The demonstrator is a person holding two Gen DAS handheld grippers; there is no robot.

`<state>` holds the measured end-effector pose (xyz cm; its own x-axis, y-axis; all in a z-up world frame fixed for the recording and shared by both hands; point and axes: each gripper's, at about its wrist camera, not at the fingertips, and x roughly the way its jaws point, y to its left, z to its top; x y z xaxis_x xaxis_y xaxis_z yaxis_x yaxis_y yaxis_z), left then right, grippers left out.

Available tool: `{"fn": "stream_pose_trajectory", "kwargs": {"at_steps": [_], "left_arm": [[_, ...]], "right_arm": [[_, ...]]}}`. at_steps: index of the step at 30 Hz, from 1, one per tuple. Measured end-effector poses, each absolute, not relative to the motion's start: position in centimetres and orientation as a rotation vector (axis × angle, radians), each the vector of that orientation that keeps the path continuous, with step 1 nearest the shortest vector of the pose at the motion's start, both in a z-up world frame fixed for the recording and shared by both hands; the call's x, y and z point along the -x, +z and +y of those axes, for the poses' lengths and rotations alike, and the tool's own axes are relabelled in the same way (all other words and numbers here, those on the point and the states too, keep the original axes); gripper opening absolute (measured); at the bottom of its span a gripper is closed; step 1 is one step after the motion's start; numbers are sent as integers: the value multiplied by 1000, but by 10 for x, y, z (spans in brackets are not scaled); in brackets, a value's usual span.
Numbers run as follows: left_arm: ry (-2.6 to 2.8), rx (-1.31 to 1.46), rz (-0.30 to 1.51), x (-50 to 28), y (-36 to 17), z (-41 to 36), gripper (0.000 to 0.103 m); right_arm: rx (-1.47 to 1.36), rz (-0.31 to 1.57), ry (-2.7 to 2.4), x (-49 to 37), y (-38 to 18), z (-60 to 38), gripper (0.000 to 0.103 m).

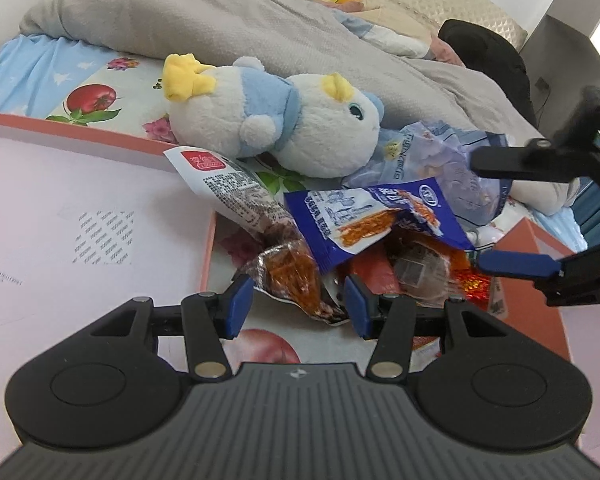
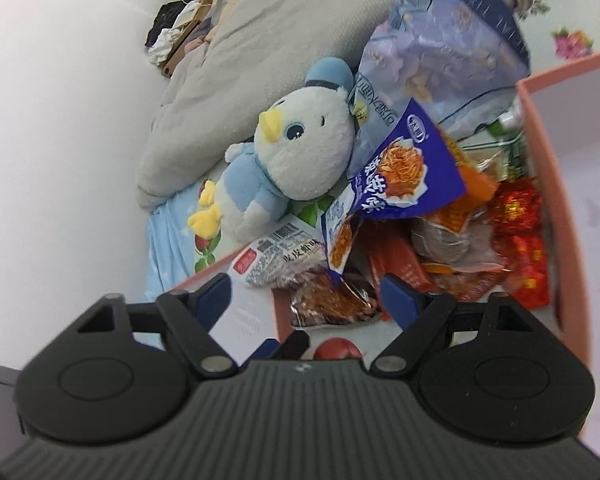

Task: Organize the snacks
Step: 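Grasp a brown snack packet with the left tool while the right tool grasps a blue packet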

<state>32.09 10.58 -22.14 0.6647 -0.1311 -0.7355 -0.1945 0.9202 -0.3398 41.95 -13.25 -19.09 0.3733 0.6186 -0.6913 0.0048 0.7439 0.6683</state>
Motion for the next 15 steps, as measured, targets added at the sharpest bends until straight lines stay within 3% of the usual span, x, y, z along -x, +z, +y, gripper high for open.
{"fn": "stream_pose_trajectory", "kwargs": {"at_steps": [7,9,15], "left_arm": [[54,355,828,-340,-230,108,56],[57,356,828,-345,-233,109,56],[56,338,843,-363,-246,106,56]], "right_arm": [[-697,1151,371,-450,-227,-124,67],[-721,1162,341,-456,-236,-124,57],[-744,1165,277,-468,-258,-121,55]]}}
